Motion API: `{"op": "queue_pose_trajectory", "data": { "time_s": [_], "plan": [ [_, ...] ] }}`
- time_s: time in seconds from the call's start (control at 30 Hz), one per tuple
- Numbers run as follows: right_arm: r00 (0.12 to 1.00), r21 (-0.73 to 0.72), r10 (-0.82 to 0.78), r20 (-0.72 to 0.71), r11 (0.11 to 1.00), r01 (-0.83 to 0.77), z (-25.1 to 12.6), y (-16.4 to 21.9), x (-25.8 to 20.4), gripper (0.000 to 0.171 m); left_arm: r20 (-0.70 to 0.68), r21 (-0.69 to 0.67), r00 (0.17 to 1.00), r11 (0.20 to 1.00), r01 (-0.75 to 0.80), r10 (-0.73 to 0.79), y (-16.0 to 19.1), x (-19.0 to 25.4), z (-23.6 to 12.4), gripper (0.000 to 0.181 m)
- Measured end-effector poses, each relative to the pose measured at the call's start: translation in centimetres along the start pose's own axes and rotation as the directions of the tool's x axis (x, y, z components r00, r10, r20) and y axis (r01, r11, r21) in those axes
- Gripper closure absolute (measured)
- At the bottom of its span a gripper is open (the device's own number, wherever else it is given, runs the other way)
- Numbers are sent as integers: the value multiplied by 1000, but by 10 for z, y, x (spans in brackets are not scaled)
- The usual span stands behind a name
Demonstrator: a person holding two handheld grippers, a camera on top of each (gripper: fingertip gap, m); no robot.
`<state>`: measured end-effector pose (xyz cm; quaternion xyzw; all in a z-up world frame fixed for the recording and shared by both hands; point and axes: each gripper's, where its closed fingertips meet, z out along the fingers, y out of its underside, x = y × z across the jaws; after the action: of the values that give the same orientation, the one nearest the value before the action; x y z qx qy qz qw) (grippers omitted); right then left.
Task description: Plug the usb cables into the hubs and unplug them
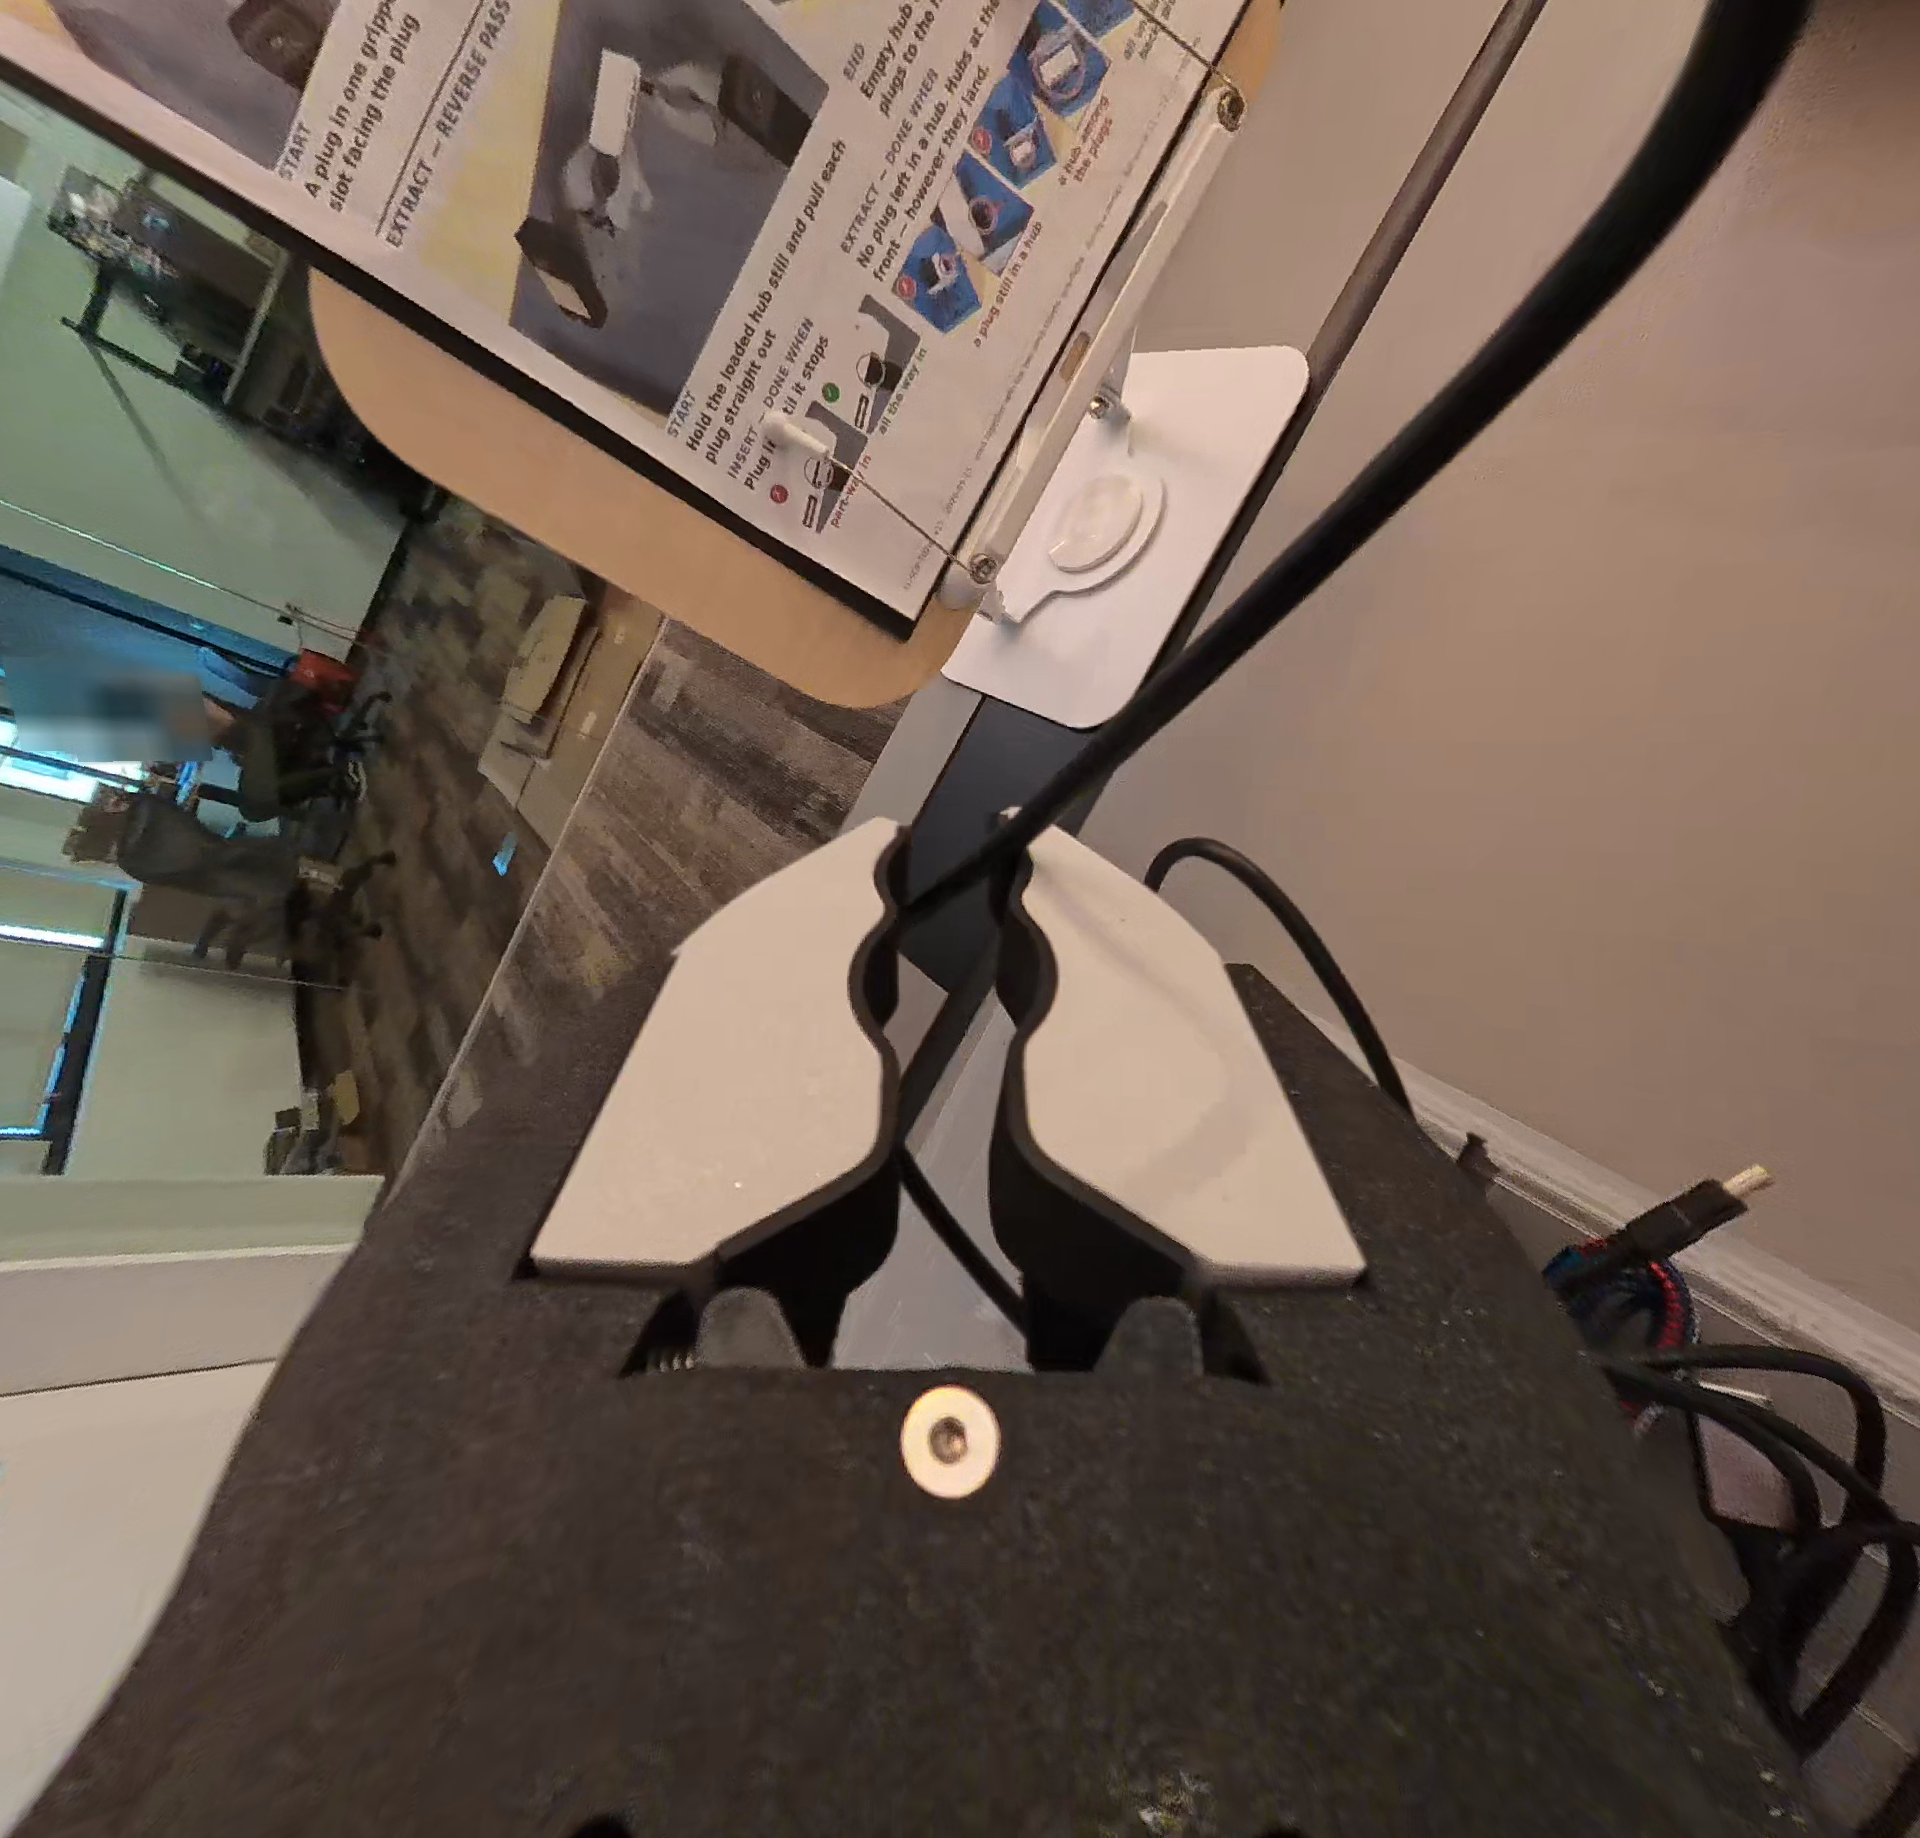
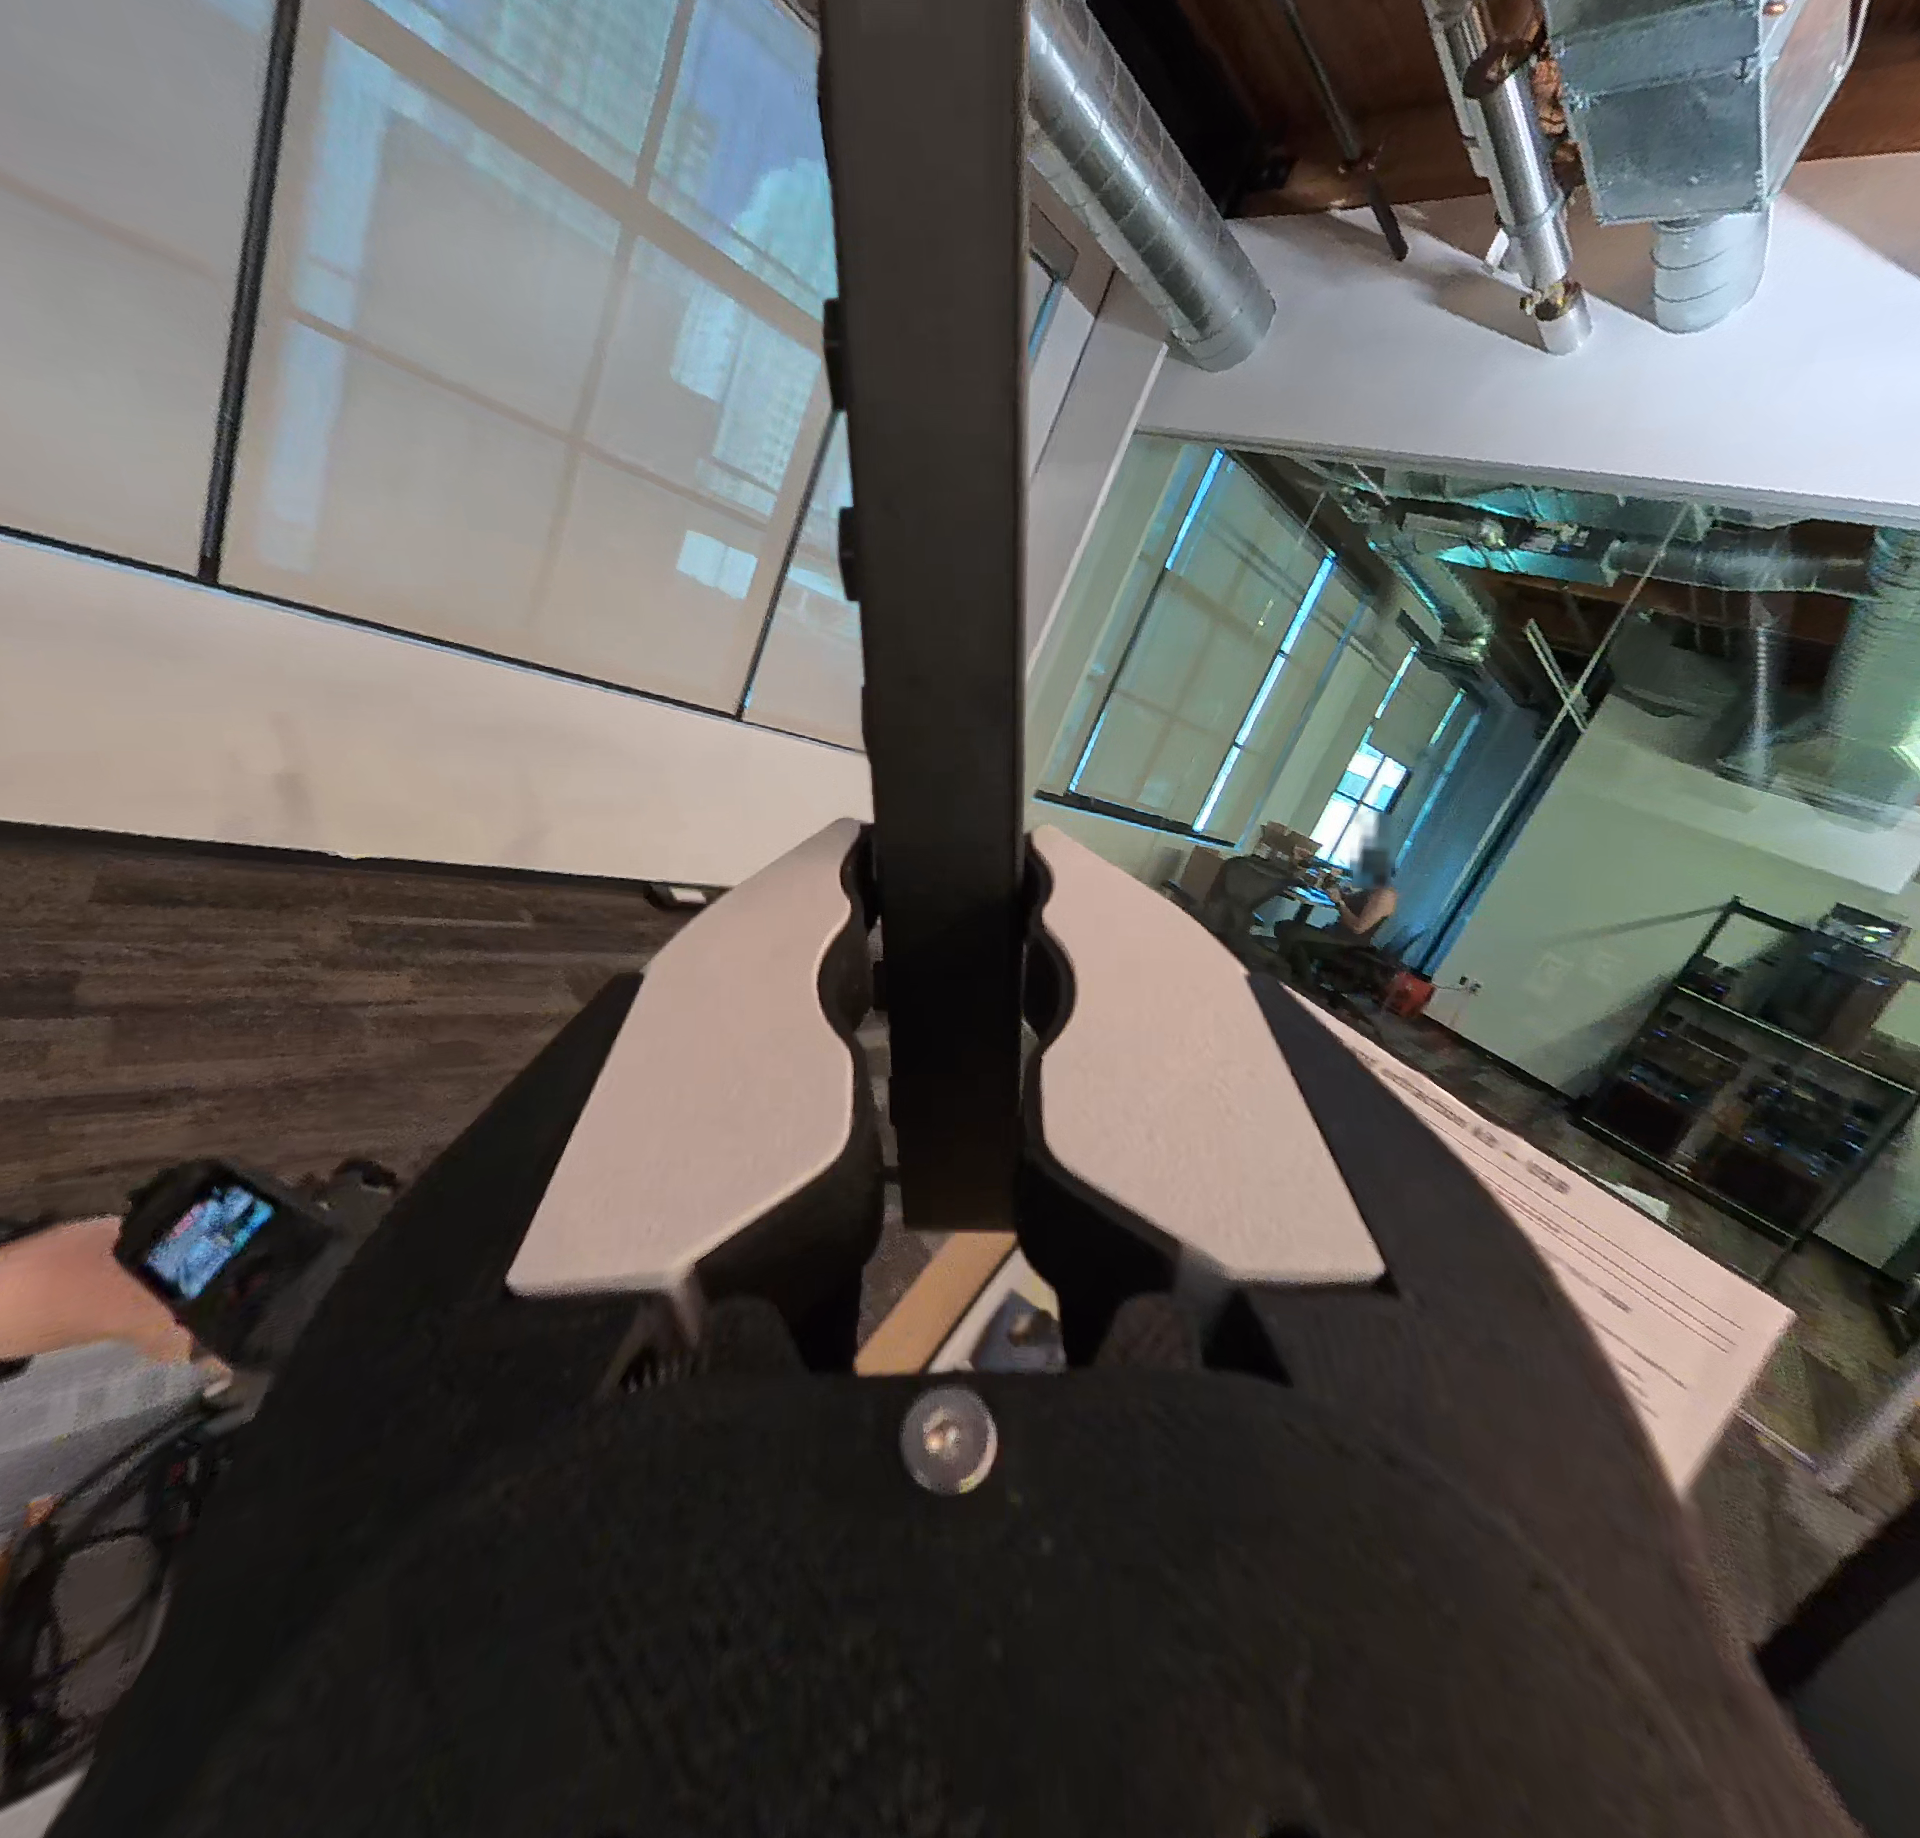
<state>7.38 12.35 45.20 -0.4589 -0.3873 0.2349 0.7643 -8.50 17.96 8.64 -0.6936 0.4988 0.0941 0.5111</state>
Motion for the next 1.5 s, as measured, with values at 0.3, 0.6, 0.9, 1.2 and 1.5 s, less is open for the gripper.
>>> {"op": "queue_pose_trajectory", "data": {
  "time_s": [0.3,0.6,0.9,1.2,1.5],
  "plan": [
    [993,-182,-57,-106,983,37,-31,59,45,146,68,-32,997,999,-31,34,-25,-49,-42,176],
    [979,-311,-56,-194,950,-7,-79,117,87,146,225,-48,971,996,-76,85,-172,-166,-130,177],
    [989,-259,106,-99,957,-128,-104,129,67,146,302,-44,939,986,-160,166,-310,-198,-178,178],
    [998,-436,44,-42,898,-58,-138,186,45,146,59,-117,990,986,-119,126,-271,-110,-84,179],
    [998,-568,59,-15,821,-58,-182,251,36,146,-161,-31,977,990,136,-139,-217,-8,7,179]
  ]
}}
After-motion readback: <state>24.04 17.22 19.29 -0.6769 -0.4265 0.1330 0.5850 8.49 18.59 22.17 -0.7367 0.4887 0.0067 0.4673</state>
